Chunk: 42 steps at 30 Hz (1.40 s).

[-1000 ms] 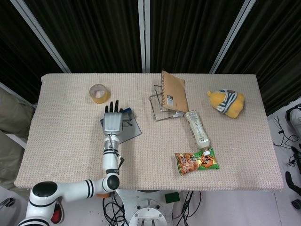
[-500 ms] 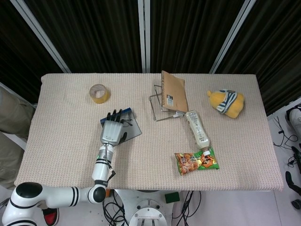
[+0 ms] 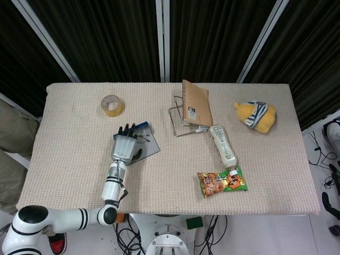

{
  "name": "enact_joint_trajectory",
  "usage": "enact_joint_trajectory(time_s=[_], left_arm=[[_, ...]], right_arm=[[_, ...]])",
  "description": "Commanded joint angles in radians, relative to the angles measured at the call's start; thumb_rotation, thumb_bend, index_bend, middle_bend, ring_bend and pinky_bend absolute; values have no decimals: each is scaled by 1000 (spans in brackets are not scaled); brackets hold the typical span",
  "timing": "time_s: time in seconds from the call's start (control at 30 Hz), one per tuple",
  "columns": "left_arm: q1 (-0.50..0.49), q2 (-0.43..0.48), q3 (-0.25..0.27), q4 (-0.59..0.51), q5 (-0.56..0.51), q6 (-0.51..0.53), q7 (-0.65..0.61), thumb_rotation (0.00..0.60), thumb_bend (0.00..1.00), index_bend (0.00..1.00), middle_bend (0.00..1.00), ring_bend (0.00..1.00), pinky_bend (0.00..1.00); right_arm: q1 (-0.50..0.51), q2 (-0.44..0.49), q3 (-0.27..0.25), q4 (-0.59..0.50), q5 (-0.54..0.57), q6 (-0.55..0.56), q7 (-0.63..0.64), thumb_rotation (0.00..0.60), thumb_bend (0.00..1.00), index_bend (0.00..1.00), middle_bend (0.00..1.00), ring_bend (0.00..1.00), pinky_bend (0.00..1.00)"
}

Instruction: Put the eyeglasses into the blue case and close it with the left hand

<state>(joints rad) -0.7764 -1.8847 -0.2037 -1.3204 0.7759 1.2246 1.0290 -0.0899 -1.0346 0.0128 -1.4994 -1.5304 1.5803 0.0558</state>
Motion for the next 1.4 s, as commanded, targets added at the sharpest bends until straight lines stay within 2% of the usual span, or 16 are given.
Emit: enact_joint_trajectory(time_s=[0.03,0.4,0.57,0.77,0.93,1.03,1.13,1.4], left_arm=[[-4,-5,-5,13,-3,-9,-4,250,327,333,0,0,125],[-20,-37,-24,106,-36,-29,13,247,327,198,0,0,125],[-8,-39,-28,93,-21,-2,-5,254,327,154,0,0,125],[12,-11,-21,-10,-16,12,-15,261,317,174,0,0,125],[23,16,3,-110,41,46,-27,247,235,186,0,0,125],[26,16,28,-135,79,69,-18,241,230,273,0,0,125],[32,5,54,-131,106,83,-8,209,230,336,0,0,125],[36,-32,52,-62,60,67,37,191,229,343,0,0,125]], right_arm=[[1,-1,0,-1,1,-1,-1,600,503,0,0,0,0],[1,0,2,1,6,-4,0,600,503,0,0,0,0],[1,-1,1,4,7,-7,3,600,503,0,0,0,0],[2,-5,0,7,4,-6,2,600,503,0,0,0,0],[1,-6,0,9,3,-3,4,600,503,0,0,0,0],[0,-8,0,10,1,0,5,600,503,0,0,0,0],[0,-9,1,13,3,0,7,600,503,0,0,0,0],[-3,-6,2,18,4,5,16,600,503,0,0,0,0]])
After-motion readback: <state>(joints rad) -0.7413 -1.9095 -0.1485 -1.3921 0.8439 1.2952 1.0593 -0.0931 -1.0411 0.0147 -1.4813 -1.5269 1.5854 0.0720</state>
